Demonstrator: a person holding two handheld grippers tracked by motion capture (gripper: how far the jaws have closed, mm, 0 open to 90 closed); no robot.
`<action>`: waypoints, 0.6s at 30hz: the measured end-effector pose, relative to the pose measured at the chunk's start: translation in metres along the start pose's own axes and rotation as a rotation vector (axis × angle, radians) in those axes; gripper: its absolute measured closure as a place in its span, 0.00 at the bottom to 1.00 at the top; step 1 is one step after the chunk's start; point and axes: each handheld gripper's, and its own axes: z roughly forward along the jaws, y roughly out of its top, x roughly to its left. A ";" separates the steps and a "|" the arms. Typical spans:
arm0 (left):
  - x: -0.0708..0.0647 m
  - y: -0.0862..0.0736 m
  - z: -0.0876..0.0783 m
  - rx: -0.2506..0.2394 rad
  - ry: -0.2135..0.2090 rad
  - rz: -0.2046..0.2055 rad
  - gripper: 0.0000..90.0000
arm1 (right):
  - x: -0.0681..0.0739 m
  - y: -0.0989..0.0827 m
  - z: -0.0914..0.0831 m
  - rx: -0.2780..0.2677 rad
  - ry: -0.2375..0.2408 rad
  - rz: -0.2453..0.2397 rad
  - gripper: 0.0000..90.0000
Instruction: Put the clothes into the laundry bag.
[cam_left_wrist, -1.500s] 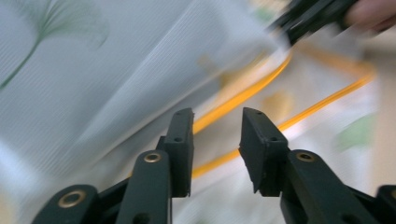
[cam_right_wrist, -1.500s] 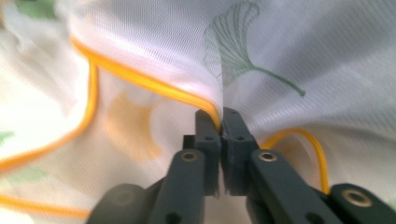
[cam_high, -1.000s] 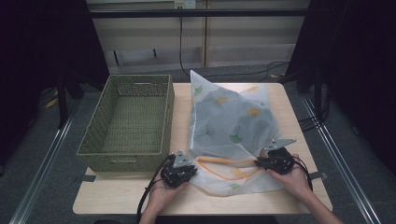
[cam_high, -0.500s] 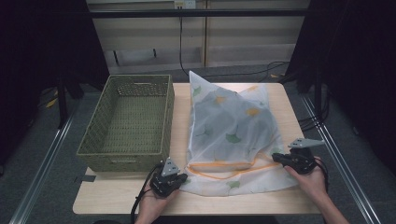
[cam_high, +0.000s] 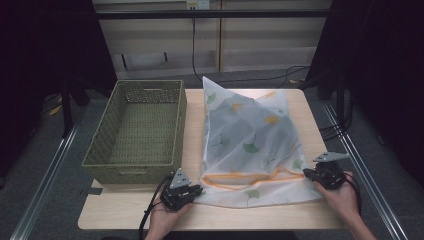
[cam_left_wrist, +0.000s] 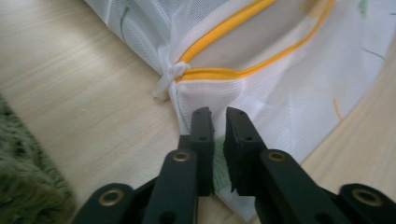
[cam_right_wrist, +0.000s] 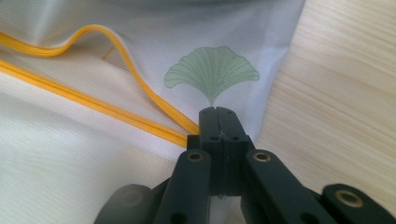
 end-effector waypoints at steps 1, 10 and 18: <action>-0.002 0.000 0.000 -0.011 0.005 0.010 0.86 | 0.000 0.000 0.000 0.003 -0.006 0.002 1.00; -0.004 0.001 -0.009 -0.195 -0.034 -0.023 0.61 | 0.007 0.007 -0.019 -0.240 0.113 0.054 0.81; -0.018 0.005 -0.030 -0.350 0.016 -0.030 0.31 | 0.019 0.001 -0.046 -0.393 0.185 0.053 0.68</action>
